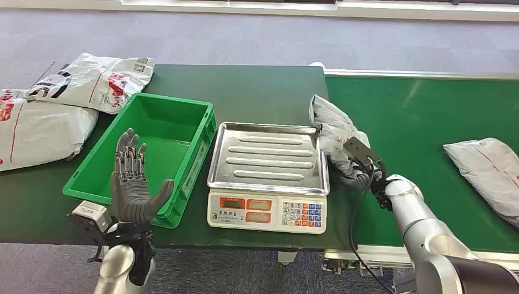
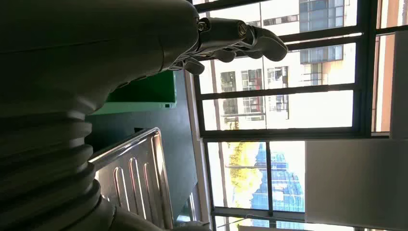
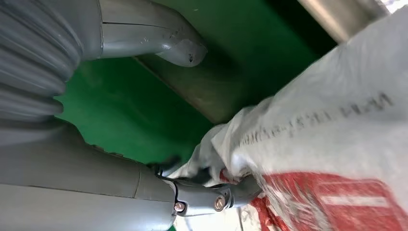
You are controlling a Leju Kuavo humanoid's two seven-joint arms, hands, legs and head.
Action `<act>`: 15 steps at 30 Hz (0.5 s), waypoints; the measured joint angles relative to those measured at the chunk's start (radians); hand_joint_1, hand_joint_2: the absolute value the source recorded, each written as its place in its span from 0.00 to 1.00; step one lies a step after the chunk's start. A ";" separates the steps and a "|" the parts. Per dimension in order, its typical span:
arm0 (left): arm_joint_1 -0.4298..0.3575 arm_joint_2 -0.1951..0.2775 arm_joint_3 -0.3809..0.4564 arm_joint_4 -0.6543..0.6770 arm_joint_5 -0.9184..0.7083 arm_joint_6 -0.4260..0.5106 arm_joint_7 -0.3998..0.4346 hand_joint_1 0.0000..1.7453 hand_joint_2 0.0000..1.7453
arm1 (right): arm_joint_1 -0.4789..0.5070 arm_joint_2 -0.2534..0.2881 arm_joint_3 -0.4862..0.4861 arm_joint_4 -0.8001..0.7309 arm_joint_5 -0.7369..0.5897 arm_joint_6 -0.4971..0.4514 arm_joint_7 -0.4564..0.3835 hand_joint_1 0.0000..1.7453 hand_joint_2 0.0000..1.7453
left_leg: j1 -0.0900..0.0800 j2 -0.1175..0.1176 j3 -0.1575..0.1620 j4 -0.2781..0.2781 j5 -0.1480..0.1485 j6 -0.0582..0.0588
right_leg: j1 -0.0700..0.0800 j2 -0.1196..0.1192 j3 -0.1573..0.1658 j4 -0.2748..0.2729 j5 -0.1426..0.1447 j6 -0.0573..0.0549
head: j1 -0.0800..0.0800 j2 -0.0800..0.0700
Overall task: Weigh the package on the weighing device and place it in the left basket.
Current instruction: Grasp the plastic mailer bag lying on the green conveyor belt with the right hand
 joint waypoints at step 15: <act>0.008 0.003 0.000 -0.001 0.000 0.004 -0.001 0.00 1.00 | 0.000 0.001 0.000 0.004 0.024 0.026 0.011 1.00 1.00 | 0.000 0.004 0.001 0.000 0.000 -0.001 | 0.002 0.003 0.000 0.000 0.000 0.000 | 0.000 0.000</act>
